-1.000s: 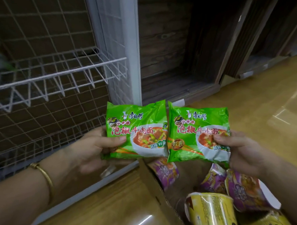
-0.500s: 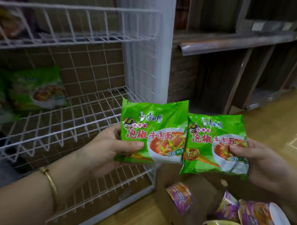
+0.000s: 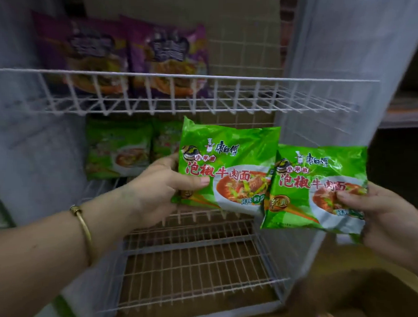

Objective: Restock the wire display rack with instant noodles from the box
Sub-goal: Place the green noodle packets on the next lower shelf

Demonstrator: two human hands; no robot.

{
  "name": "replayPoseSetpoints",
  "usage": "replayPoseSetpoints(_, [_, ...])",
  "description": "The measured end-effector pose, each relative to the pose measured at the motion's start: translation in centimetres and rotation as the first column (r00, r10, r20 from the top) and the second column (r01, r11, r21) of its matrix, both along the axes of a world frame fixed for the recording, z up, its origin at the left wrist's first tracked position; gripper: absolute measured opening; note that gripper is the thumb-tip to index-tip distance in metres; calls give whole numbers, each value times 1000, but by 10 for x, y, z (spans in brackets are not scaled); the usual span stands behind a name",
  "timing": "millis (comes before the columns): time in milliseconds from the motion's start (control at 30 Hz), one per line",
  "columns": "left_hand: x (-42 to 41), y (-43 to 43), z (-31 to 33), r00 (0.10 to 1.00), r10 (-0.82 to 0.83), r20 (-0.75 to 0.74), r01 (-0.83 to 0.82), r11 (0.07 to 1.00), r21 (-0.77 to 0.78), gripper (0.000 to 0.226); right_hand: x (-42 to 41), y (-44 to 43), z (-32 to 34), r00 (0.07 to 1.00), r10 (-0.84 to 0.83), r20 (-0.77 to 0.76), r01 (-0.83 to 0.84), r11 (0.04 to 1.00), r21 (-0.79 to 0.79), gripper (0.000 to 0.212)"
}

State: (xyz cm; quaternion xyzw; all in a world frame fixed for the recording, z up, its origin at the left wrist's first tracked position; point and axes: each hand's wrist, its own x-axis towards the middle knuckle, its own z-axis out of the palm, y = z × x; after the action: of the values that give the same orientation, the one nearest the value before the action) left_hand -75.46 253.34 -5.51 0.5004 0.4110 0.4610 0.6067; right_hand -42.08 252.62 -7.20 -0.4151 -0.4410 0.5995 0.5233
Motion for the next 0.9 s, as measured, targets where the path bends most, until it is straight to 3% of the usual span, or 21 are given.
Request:
replayPoseSetpoints(267, [-84, 6, -11, 972, 234, 22, -235, 972, 4, 56, -103, 51, 5, 996, 78, 41, -79, 997, 13, 38])
replayPoseSetpoints(533, [-126, 34, -25, 911, 411, -7, -411, 911, -32, 31, -156, 101, -6, 997, 7, 82, -6, 1000, -14, 64])
replayPoseSetpoints(700, [-146, 47, -29, 894, 446, -41, -446, 895, -7, 35, -181, 123, -14, 994, 5, 114, -4, 1000, -4, 39])
replayPoseSetpoints(900, [-150, 70, -38, 819, 573, -20, -573, 820, 2, 45, -210, 151, -14, 991, -32, 127, 32, 999, 1, 39])
